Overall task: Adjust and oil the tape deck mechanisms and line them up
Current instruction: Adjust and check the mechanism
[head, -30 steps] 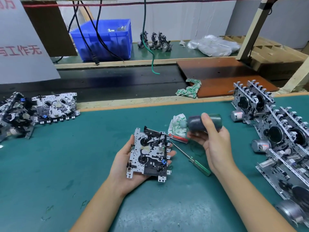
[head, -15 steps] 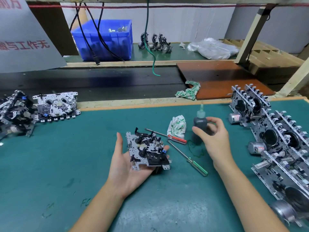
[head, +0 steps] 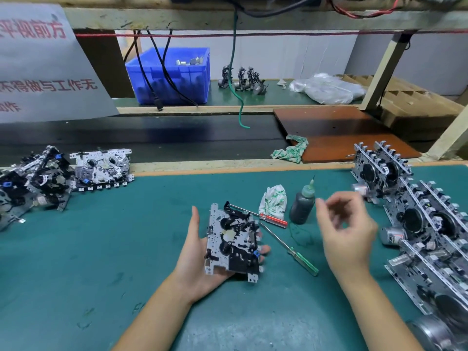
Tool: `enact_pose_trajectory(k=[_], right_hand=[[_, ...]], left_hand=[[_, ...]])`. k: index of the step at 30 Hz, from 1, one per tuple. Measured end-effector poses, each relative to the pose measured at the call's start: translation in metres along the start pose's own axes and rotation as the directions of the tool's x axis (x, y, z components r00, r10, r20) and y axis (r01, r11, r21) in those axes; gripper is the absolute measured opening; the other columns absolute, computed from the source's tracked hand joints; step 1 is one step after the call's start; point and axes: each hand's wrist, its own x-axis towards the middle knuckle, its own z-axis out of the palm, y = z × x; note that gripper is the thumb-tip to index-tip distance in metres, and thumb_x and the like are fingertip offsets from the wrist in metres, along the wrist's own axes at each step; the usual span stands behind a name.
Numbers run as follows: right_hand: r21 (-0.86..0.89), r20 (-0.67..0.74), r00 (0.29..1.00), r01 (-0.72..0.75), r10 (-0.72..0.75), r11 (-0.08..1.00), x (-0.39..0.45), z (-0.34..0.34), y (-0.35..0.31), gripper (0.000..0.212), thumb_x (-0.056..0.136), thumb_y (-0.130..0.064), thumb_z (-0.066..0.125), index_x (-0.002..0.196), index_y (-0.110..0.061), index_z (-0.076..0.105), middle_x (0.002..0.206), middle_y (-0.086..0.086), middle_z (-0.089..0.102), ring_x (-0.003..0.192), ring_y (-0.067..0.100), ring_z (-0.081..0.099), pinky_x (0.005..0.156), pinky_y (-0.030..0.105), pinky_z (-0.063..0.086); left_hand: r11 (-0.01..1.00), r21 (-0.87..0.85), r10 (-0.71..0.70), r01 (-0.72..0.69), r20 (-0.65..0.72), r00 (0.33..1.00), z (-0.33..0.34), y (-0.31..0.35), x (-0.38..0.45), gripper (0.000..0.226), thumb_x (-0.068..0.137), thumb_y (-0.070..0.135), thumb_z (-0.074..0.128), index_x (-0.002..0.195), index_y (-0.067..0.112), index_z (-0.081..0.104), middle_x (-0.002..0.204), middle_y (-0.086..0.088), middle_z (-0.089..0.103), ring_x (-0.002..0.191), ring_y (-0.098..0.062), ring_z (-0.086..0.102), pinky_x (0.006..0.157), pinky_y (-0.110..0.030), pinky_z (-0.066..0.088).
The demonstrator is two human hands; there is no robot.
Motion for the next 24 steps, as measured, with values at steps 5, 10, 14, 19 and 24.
enact_pose_trajectory(k=[5,10,14,19,24], right_hand=[[-0.303,0.636,0.756,0.427,-0.153,0.852,-0.024,-0.005,-0.013,0.052,0.07,-0.009,0.059,0.121,-0.016,0.055,0.107,-0.004,0.06,0.098,0.012,0.051,0.081,0.021,0.04],[-0.275,0.833,0.548,0.532,-0.078,0.801,-0.024,-0.024,-0.013,0.05,0.067,-0.035,0.071,0.113,-0.016,0.064,0.099,-0.006,0.065,0.096,0.014,0.058,0.085,0.022,0.041],[-0.345,0.808,0.588,0.524,-0.038,0.779,-0.029,-0.034,-0.012,0.051,0.059,-0.059,0.078,0.09,-0.019,0.069,0.08,-0.008,0.063,0.077,0.015,0.061,0.073,0.022,0.043],[-0.384,0.725,0.681,0.523,-0.103,0.761,-0.046,-0.035,-0.009,0.05,0.065,-0.069,0.059,0.077,-0.02,0.061,0.072,-0.011,0.056,0.067,0.011,0.054,0.067,0.021,0.033],[-0.357,0.748,0.646,0.585,-0.153,0.728,-0.052,-0.027,-0.005,0.054,0.076,-0.066,0.047,0.074,-0.014,0.06,0.071,-0.005,0.054,0.068,0.019,0.052,0.071,0.028,0.033]], left_hand=[[0.97,0.192,-0.177,0.152,0.12,0.977,0.0,0.006,-0.006,0.096,0.075,0.079,0.044,0.133,0.003,0.053,0.137,-0.029,0.047,0.118,-0.049,0.051,0.104,-0.056,0.037],[0.859,0.437,-0.249,0.265,-0.094,0.964,0.007,0.011,-0.006,0.066,0.074,0.074,0.048,0.107,0.023,0.074,0.116,-0.008,0.069,0.105,-0.023,0.066,0.084,-0.031,0.054],[0.708,0.625,-0.237,0.328,-0.227,0.945,0.014,0.026,-0.009,0.079,0.066,0.082,0.037,0.078,0.014,0.075,0.085,-0.007,0.071,0.074,-0.018,0.067,0.065,-0.023,0.053],[0.298,0.907,0.311,0.298,-0.387,0.868,0.01,0.028,-0.043,0.081,0.06,0.09,0.028,0.094,0.024,0.062,0.077,-0.001,0.07,0.068,-0.019,0.065,0.065,-0.033,0.051],[-0.506,0.742,0.557,0.439,-0.108,0.824,0.015,-0.022,-0.077,0.079,0.052,0.099,0.008,0.073,0.03,0.039,0.065,0.012,0.053,0.064,-0.008,0.058,0.052,-0.027,0.035]])
